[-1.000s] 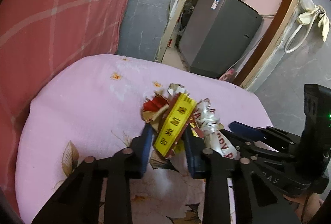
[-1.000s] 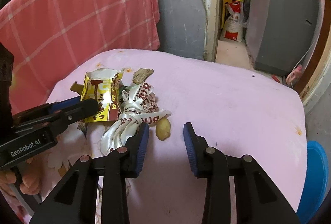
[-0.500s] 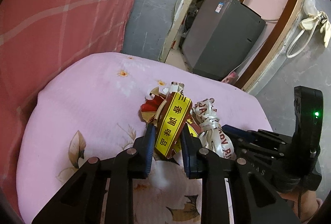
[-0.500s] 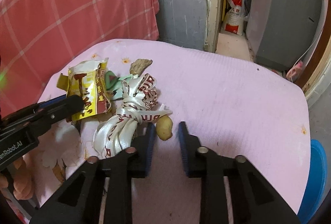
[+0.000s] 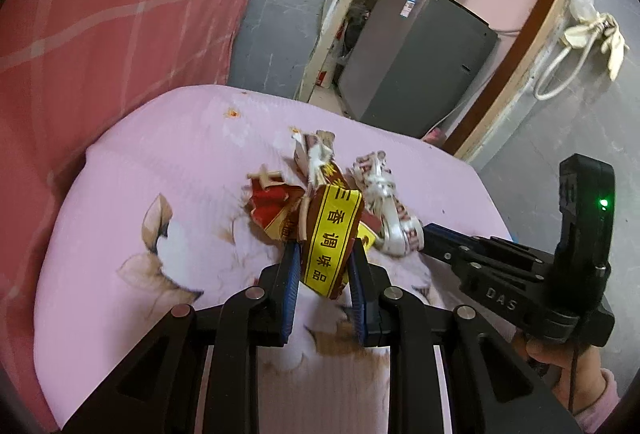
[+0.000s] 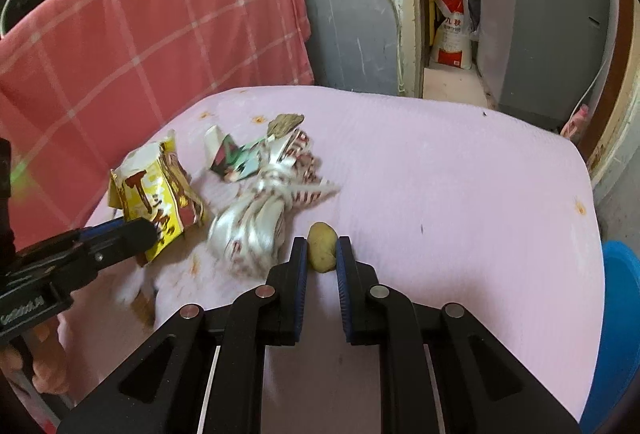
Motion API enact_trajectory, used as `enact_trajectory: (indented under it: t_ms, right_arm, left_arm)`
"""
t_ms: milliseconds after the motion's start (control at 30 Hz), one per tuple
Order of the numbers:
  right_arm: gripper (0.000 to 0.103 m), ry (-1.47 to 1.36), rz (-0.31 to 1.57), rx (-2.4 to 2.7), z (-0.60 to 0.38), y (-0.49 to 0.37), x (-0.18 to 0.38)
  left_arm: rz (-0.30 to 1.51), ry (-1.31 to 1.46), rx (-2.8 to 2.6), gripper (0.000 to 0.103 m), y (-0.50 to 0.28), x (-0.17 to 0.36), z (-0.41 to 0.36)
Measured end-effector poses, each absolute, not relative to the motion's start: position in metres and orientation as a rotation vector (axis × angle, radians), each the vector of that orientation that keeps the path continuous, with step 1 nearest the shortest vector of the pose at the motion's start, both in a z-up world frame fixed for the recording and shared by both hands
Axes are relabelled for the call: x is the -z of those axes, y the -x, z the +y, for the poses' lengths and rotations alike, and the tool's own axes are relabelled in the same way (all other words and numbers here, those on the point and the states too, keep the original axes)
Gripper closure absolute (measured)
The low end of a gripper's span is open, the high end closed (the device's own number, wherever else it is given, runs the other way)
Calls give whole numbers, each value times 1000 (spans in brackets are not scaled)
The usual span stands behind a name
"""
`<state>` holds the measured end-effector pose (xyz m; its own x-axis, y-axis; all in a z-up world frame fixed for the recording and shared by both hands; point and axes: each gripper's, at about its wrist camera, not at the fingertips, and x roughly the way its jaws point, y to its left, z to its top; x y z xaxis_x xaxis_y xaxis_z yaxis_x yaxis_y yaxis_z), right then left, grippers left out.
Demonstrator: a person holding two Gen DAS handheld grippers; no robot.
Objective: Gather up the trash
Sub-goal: 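Grasp the yellow seasoning packet with left tool while right tool grasps the potato piece, then lift both items and carry them over the blue bucket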
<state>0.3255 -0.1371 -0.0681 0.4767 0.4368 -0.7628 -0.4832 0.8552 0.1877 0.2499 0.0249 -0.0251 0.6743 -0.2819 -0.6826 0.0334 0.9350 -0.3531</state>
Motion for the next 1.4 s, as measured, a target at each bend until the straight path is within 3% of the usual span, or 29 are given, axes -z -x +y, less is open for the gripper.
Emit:
enact_trajectory:
  t_ms: [767, 1167, 1400]
  right_arm:
    - [91, -48, 695, -564, -173, -243, 37]
    - [91, -52, 690, -533, -194, -226, 37]
    - [91, -59, 592, -506, -207, -211, 22]
  left_arm:
    - [710, 150, 200, 85, -186, 14, -14]
    - [746, 108, 268, 84, -179, 29, -32]
    - [677, 125, 258, 84, -178, 14, -34]
